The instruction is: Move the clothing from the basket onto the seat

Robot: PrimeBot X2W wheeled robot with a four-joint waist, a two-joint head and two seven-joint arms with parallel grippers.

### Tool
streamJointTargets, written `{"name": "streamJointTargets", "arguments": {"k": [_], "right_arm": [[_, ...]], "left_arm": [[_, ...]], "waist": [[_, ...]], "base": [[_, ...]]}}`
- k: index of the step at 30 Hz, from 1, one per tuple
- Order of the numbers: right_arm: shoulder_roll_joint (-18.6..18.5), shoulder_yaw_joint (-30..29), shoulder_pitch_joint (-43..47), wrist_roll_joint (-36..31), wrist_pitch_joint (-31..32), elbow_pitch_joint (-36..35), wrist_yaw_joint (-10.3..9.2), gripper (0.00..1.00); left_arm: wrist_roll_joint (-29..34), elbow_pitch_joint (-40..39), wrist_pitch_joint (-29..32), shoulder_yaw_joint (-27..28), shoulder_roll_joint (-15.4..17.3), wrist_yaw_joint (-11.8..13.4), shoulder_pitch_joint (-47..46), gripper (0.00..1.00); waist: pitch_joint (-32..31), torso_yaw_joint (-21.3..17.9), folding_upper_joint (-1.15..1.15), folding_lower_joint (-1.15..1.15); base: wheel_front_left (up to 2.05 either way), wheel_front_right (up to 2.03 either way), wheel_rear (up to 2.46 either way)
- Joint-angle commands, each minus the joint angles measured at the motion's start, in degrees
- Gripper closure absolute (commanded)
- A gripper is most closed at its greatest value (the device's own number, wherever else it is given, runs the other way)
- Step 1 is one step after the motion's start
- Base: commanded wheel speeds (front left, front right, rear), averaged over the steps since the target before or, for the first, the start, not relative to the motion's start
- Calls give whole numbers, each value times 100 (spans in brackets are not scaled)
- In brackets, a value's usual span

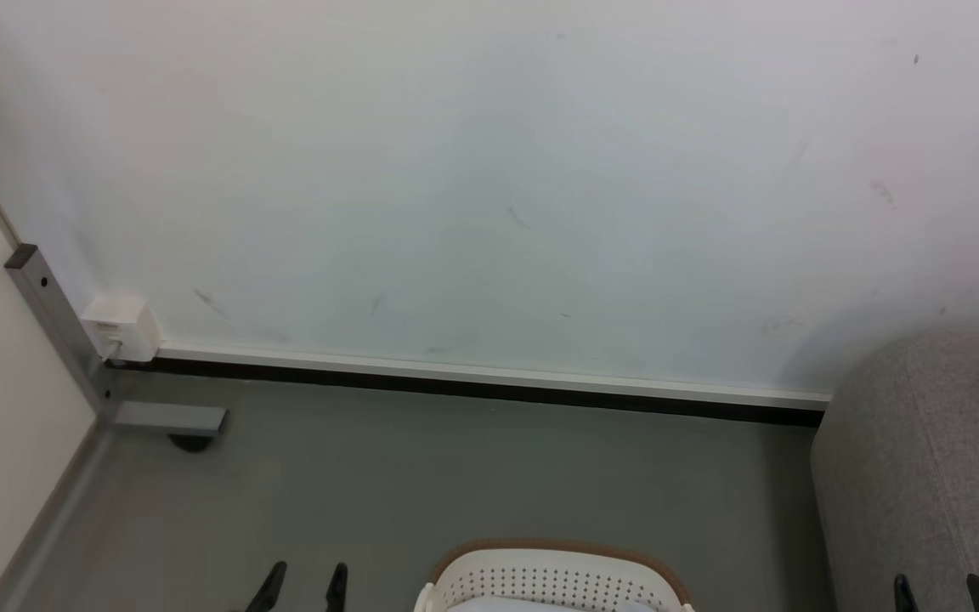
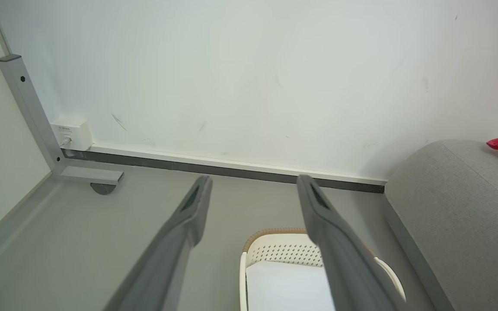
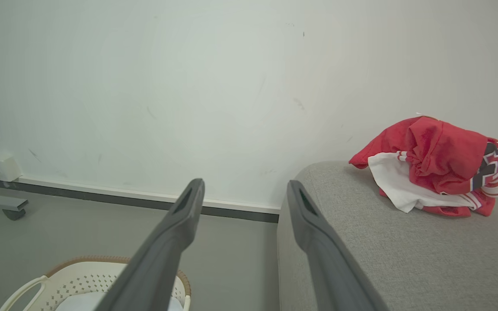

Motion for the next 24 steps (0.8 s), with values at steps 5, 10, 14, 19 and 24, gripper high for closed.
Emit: {"name": "streamJointTargets", "arguments": {"k": [5, 10, 14, 19, 24], "right_arm": [[-7, 33, -1, 70, 0, 54, -15, 0], [-7, 50, -13, 99, 0, 81, -15, 0], [-7, 49, -30, 91, 0, 94, -15, 0], [-7, 47, -47, 90, 0, 104, -15, 0], [-6, 41, -59, 92, 0, 116, -15, 0]], "left_arm": [[191, 67, -2, 190, -96, -138, 39, 0], [337, 128, -2, 311, -175, -247, 23, 0], [366, 163, -2, 380, -224, -324, 18, 0], [460, 182, -3, 454, -271, -380, 16, 0], [528, 205, -3, 509, -319, -434, 2, 0]], "waist": [[2, -68, 0, 0], [10, -118, 0, 0], [15, -156, 0, 0], [15, -201, 0, 0], [23, -236, 0, 0]], "base": [[0, 0, 0], [0, 0, 0], [0, 0, 0], [0, 0, 0], [0, 0, 0]]}}
